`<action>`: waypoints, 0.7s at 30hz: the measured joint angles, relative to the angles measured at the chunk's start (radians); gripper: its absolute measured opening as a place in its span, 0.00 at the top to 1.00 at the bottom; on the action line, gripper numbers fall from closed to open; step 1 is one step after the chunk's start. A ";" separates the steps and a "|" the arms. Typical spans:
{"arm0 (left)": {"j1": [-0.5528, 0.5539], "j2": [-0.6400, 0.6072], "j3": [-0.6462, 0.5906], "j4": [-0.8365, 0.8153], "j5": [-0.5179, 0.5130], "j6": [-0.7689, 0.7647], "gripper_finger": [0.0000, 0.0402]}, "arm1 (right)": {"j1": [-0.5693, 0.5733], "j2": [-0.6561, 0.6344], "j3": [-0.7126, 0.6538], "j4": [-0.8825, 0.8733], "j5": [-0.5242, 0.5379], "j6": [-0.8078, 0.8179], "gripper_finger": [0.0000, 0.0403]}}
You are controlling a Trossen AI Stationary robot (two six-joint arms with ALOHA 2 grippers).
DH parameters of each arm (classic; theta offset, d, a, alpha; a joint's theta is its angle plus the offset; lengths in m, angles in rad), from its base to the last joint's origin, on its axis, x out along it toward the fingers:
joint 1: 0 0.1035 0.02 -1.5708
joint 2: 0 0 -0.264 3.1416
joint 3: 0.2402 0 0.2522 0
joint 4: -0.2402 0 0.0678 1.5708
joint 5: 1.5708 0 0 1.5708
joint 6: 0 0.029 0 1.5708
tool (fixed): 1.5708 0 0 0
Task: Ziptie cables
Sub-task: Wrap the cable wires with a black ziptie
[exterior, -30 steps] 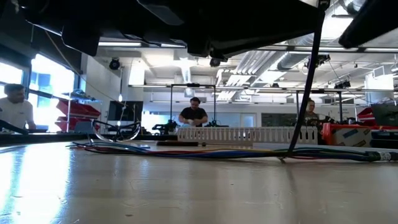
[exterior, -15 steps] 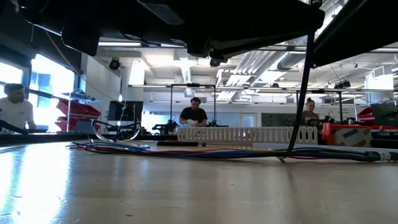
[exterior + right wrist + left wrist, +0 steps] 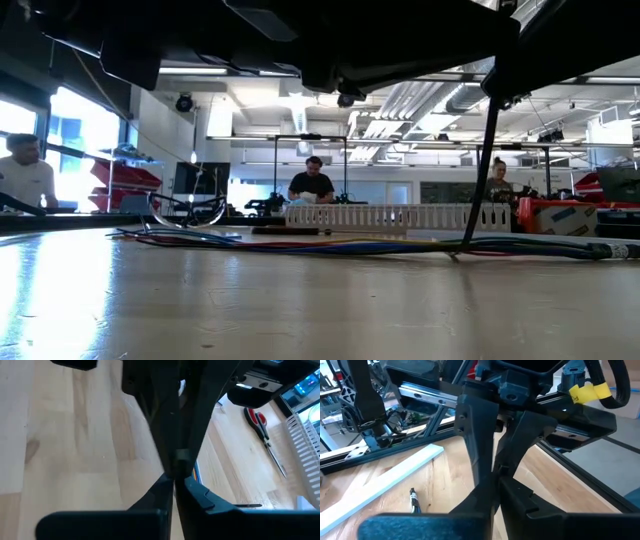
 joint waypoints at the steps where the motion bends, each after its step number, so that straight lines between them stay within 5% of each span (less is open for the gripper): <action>1: 0.000 0.000 0.000 0.000 0.000 0.000 0.99 | 0.003 0.000 0.000 0.000 0.000 0.000 0.99; 10: -0.011 0.000 0.000 -0.001 -0.044 0.000 1.00 | 0.049 -0.058 0.000 -0.034 -0.006 0.027 0.99; 21: -0.019 0.019 -0.001 -0.005 -0.019 -0.080 1.00 | 0.082 -0.117 -0.012 -0.254 0.025 0.339 0.99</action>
